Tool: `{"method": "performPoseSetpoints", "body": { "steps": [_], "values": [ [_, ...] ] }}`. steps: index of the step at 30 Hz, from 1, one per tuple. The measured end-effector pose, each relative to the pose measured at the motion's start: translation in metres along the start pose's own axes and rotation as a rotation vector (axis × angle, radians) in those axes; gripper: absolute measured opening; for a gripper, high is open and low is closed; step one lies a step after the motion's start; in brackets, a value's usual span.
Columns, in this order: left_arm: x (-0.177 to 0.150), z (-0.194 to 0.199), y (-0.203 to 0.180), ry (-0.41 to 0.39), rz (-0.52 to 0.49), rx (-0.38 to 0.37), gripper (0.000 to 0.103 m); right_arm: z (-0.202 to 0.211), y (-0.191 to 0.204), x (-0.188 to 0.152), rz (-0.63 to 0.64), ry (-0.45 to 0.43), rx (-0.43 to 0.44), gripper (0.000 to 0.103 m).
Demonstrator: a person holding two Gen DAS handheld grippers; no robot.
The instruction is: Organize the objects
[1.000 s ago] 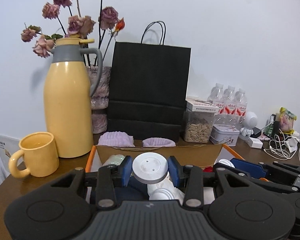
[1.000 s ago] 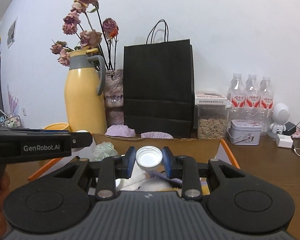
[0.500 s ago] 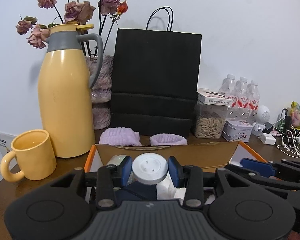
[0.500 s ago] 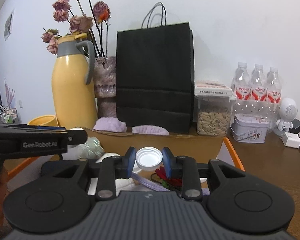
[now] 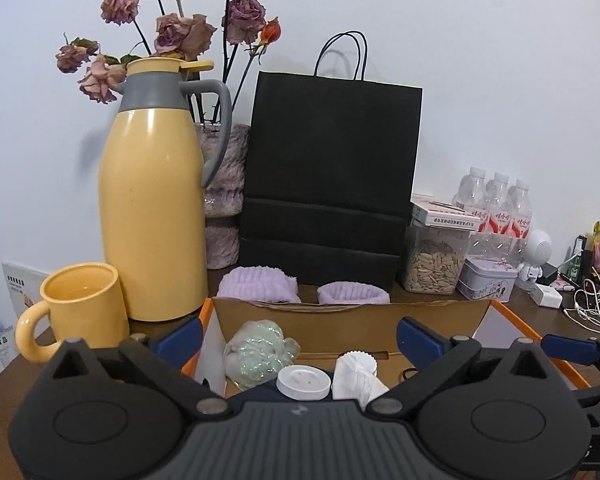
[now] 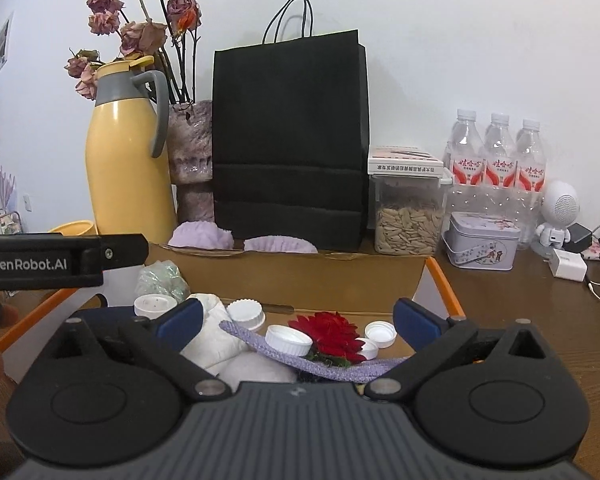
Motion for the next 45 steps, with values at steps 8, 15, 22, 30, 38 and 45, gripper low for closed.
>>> {"method": "performPoseSetpoints", "body": {
  "steps": [8, 15, 22, 30, 38, 45],
  "values": [
    [-0.001, 0.01, -0.001, -0.008, -0.021, 0.022, 0.103, 0.014, -0.003, 0.002, 0.002, -0.013, -0.011, 0.103],
    [-0.009, 0.041, 0.001, -0.007, -0.032, 0.039, 0.103, 0.043, -0.006, -0.002, 0.001, -0.013, -0.01, 0.103],
    [-0.033, 0.083, 0.005, 0.03, -0.031, 0.041, 0.103, 0.076, 0.003, -0.026, 0.024, 0.04, -0.006, 0.103],
    [-0.075, 0.116, 0.013, 0.143, -0.028, 0.05, 0.103, 0.114, 0.01, -0.052, -0.006, 0.076, -0.009, 0.103],
    [-0.093, 0.145, 0.016, 0.185, -0.016, 0.035, 0.103, 0.138, 0.014, -0.069, -0.031, 0.115, -0.025, 0.103],
    [-0.098, 0.162, 0.012, 0.188, -0.024, 0.021, 0.103, 0.155, 0.019, -0.071, -0.028, 0.114, -0.036, 0.103]
  ]
}}
Point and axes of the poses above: each gripper's, at about its wrist camera, not at the fingertips, and z roughly against the way its jaws point, y to its left, x to its top, the point moved 8 cm from there along -z, roughly the way its jaws point, and after that the axes turned 7 degrees about -z, right-handed, at the moved point
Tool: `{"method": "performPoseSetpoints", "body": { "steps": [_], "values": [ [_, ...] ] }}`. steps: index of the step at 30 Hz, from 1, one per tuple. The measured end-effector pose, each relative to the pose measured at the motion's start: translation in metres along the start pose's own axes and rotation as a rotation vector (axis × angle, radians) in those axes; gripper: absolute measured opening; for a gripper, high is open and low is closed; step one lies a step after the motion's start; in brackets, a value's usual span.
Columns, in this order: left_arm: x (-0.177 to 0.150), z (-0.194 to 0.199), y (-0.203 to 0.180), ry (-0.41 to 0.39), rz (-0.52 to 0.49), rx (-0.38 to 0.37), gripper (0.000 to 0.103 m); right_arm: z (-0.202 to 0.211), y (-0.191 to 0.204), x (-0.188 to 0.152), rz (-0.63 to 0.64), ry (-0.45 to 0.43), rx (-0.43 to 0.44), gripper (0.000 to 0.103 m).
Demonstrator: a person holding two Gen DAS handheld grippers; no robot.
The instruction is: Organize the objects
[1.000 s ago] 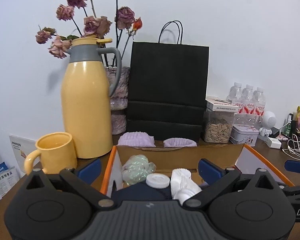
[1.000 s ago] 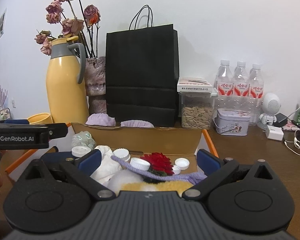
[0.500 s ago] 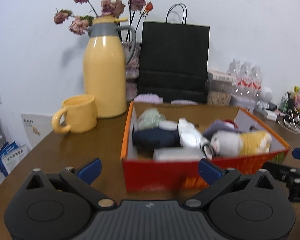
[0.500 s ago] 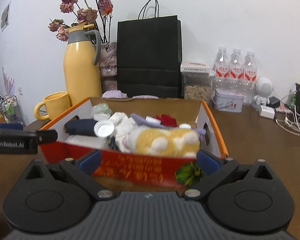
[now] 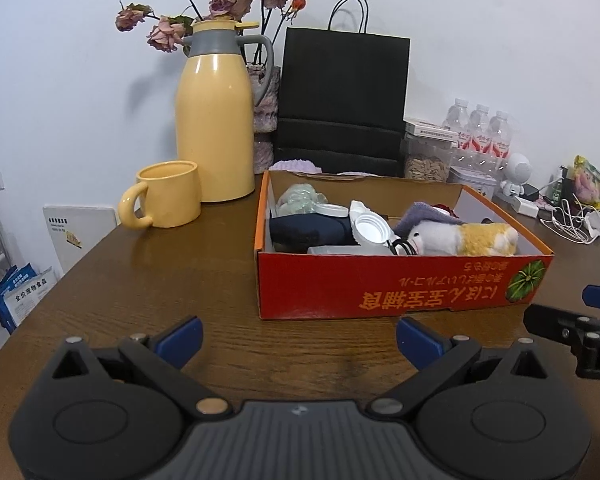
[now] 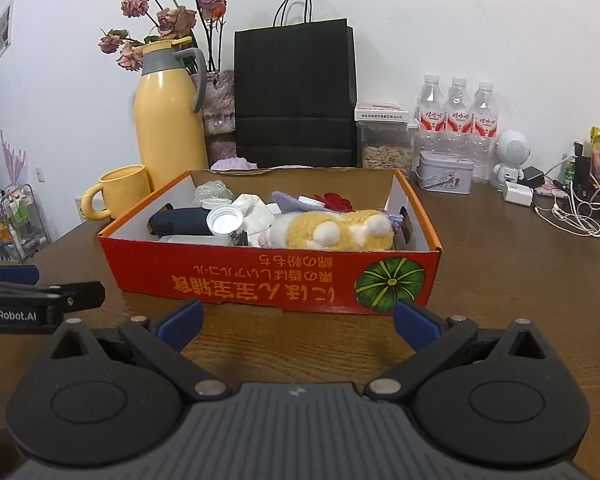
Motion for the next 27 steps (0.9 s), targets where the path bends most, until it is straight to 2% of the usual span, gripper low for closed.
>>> {"method": "performPoseSetpoints", "body": {
  "steps": [27],
  "values": [
    [-0.0013, 0.003, -0.0085, 0.003, -0.018, -0.008, 0.103, 0.0046, -0.0021, -0.0012, 0.001, 0.002, -0.01, 0.103]
  ]
}}
Point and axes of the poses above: each gripper's, at about its wrist camera, not at the fingertips, and z roughly against the way its jaws point, y to its left, x to its top, the point moved 8 cm from there along -z, roughly the way its jaws point, and after that the axes turned 7 degrees about -z, right-handed, at the moved point
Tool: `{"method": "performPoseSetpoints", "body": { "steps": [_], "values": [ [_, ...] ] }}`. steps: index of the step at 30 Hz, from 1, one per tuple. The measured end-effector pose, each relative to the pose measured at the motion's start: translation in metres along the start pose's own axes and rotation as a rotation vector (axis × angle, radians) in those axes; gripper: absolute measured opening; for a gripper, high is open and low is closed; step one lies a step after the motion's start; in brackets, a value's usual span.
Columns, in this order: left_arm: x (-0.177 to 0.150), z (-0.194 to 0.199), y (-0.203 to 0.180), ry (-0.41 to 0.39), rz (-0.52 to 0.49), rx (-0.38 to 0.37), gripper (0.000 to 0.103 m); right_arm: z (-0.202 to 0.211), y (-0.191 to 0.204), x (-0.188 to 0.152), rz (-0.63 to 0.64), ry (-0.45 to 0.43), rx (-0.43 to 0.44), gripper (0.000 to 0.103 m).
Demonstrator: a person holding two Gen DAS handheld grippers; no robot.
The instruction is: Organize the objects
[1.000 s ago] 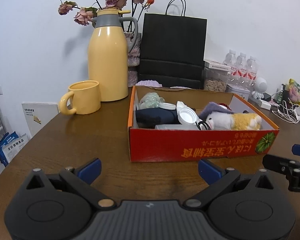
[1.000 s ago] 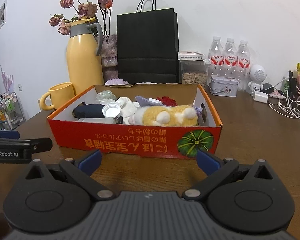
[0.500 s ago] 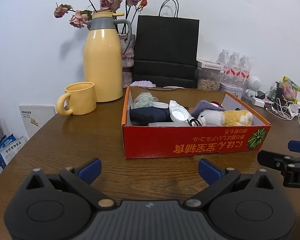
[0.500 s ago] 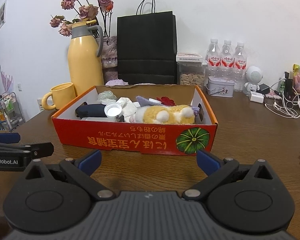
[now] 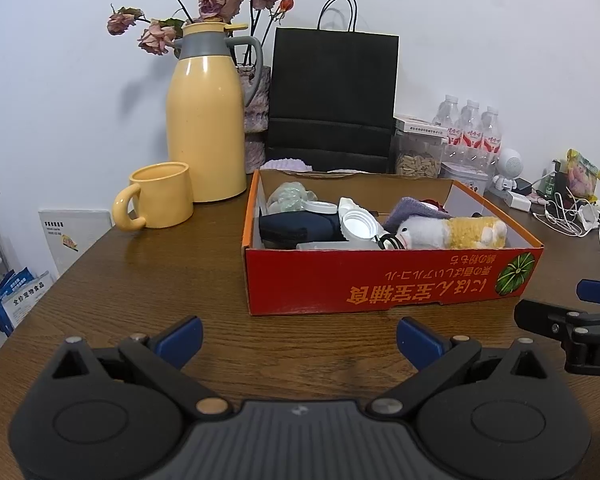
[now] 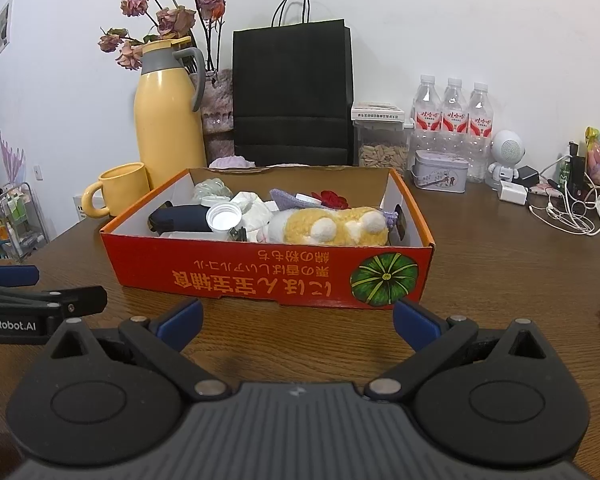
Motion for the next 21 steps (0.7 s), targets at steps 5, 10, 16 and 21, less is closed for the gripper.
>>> {"method": "performPoseSetpoints", "body": {
  "steps": [5, 10, 16, 21],
  "values": [
    [-0.0013, -0.002, -0.0003, 0.004, -0.002, -0.001, 0.103, -0.0007, -0.0008, -0.0013, 0.0, 0.003, 0.0, 0.103],
    [-0.0022, -0.0039, -0.0022, 0.008, -0.005, -0.005, 0.103, -0.0017, -0.0012, -0.0026, 0.0, 0.004, -0.001, 0.103],
    [-0.0026, -0.0049, -0.0051, 0.009, -0.009, -0.007, 0.103, -0.0022, -0.0012, -0.003, 0.001, 0.005, -0.001, 0.103],
    [-0.0035, -0.0053, -0.0081, 0.01, -0.01, -0.041, 0.103, -0.0027, -0.0011, -0.003, 0.0, 0.005, -0.001, 0.103]
  ]
}}
Point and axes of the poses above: each gripper's, at about its wrist camera, not at the fingertips, and z roughly against the way its jaws point, y to its left, x to its top, the point moved 8 cm from there along -z, roughly the way its jaws point, and after that the axes turned 7 degrees about -z, right-handed, at the moved point
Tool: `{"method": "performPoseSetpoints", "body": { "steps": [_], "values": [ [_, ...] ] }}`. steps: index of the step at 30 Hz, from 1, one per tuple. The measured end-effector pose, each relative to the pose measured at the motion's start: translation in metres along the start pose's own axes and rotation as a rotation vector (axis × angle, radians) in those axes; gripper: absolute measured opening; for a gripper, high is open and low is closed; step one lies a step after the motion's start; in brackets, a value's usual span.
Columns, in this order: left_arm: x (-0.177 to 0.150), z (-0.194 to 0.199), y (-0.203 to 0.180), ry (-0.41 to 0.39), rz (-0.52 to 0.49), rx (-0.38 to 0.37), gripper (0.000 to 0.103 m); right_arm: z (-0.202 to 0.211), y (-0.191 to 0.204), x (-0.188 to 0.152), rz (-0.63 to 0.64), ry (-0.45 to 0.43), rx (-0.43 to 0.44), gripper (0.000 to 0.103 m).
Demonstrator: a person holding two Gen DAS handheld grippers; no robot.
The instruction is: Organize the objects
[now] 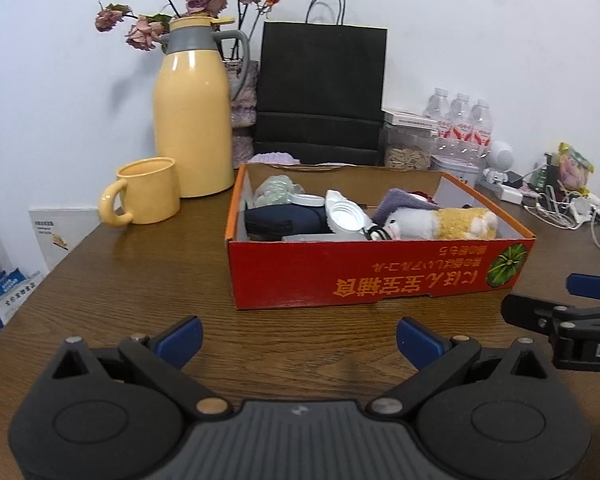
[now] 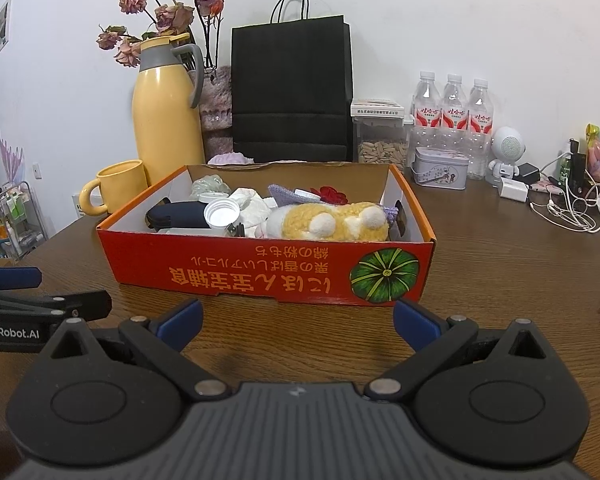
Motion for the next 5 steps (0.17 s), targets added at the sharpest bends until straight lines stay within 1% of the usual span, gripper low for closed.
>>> {"method": "performPoseSetpoints", "body": {
  "steps": [5],
  "values": [
    [0.0002, 0.0015, -0.0003, -0.003, 0.008, -0.002, 0.103, 0.0001, -0.0001, 0.0, 0.0, 0.001, 0.001, 0.103]
  ]
}}
Point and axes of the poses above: each gripper's, at about its wrist camera, not at the fingertips, and z roughly against the way its jaws point, y to its left, x to its top, the point moved 8 cm from there along -z, roughly the way its jaws point, and after that the axes turned 7 degrees about -z, right-handed, at the moved point
